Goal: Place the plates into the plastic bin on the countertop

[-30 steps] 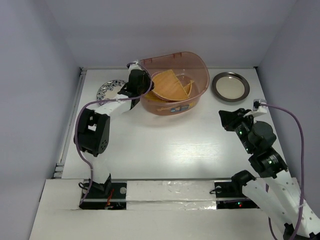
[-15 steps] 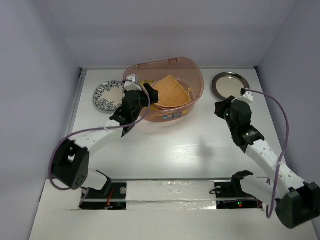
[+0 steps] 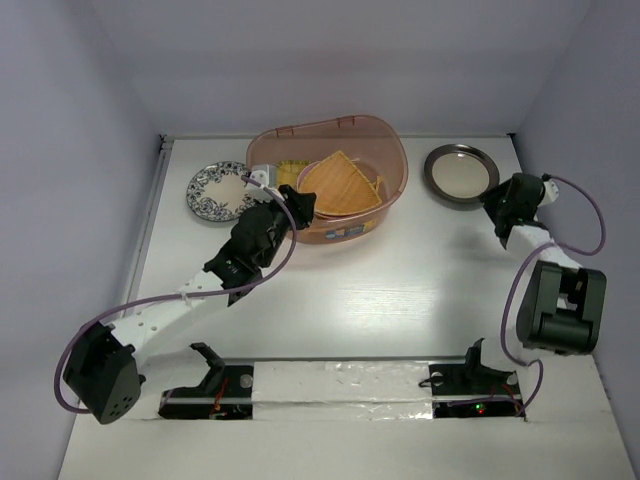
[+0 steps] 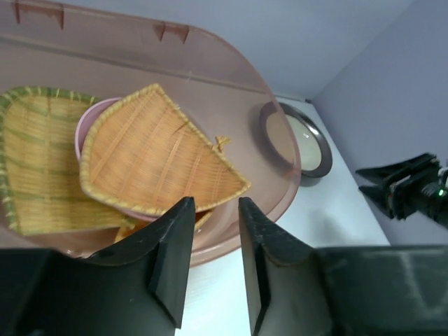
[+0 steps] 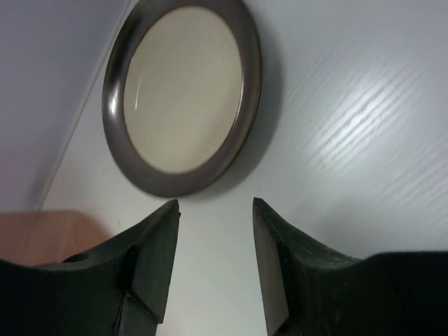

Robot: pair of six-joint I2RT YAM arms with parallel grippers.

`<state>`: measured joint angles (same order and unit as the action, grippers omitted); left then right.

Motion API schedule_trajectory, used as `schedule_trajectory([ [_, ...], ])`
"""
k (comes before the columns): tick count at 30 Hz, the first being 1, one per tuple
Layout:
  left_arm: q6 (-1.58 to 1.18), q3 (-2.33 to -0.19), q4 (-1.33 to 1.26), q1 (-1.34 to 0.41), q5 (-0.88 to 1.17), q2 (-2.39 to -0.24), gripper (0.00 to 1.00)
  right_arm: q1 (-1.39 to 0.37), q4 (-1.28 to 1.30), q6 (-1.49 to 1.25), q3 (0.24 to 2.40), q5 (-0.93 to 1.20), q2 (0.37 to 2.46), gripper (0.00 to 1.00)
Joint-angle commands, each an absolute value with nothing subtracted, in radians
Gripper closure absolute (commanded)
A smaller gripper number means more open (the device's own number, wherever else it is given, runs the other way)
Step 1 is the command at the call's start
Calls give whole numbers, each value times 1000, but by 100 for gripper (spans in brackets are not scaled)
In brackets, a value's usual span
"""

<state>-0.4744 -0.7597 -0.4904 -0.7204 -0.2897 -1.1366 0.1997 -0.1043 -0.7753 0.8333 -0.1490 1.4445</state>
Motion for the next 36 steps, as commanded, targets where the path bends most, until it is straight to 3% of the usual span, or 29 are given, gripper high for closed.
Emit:
schedule_trajectory([
  [1, -474, -726, -448, -719, -296, -1057, 75, 268, -92, -819, 937, -49, 1541, 48],
  [4, -463, -719, -387, -719, -269, -987, 79, 297, -60, -857, 1012, 24, 1627, 47],
  [10, -437, -686, -357, -719, -284, -844, 77, 313, -37, -977, 1106, 127, 1758, 47],
  [23, -428, -657, -376, -729, -285, -830, 73, 313, 77, -1086, 1225, 127, 1922, 46],
  [32, -426, -637, -383, -729, -314, -790, 72, 250, 334, -1101, 1422, 5, 2006, 57],
  [36, -419, -618, -382, -729, -353, -759, 72, 227, 457, -1104, 1517, -72, 2052, 66],
])
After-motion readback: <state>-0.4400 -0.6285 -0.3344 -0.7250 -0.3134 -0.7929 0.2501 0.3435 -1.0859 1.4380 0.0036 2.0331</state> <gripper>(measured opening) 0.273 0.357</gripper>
